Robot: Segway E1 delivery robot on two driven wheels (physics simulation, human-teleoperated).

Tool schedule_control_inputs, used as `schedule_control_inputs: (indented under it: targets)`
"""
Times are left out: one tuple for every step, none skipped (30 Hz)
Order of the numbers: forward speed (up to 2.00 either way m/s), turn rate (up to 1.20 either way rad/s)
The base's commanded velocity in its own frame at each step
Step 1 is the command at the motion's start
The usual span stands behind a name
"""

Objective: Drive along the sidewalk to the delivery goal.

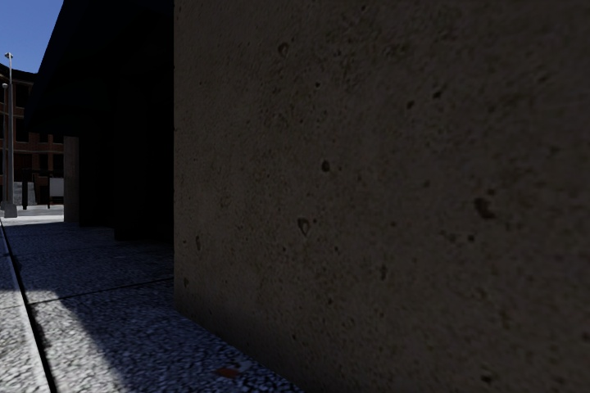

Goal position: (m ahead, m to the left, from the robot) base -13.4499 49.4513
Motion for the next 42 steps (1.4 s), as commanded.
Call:
schedule_control_inputs:
  targets:
    - [0.0,0.0]
    - [0.0,0.0]
    - [0.0,0.0]
    - [0.0,0.0]
    - [0.0,0.0]
    - [0.0,0.0]
    - [0.0,0.0]
    - [0.0,0.0]
    - [0.0,0.0]
    - [0.0,0.0]
    - [0.0,0.0]
    - [0.0,0.0]
    - [0.0,0.0]
    - [0.0,0.0]
    - [0.0,0.0]
    - [0.0,0.0]
    - [0.0,0.0]
    - [0.0,0.0]
    - [0.0,0.0]
    - [0.0,0.0]
    - [0.0,0.0]
    - [0.0,0.0]
    - [0.0,0.0]
    - [0.0,0.0]
    - [0.0,0.0]
    - [0.0,0.0]
    - [0.0,0.0]
    - [0.0,0.0]
    - [0.0,0.0]
    - [0.0,0.0]
    - [0.0,0.1]
    - [0.0,0.29]
    - [0.0,0.29]
    - [0.0,0.29]
    - [0.0,0.29]
    - [0.0,0.29]
    - [0.0,0.29]
    - [0.0,0.29]
    - [0.0,0.29]
    - [0.0,0.29]
    - [0.0,0.29]
    - [0.0,0.29]
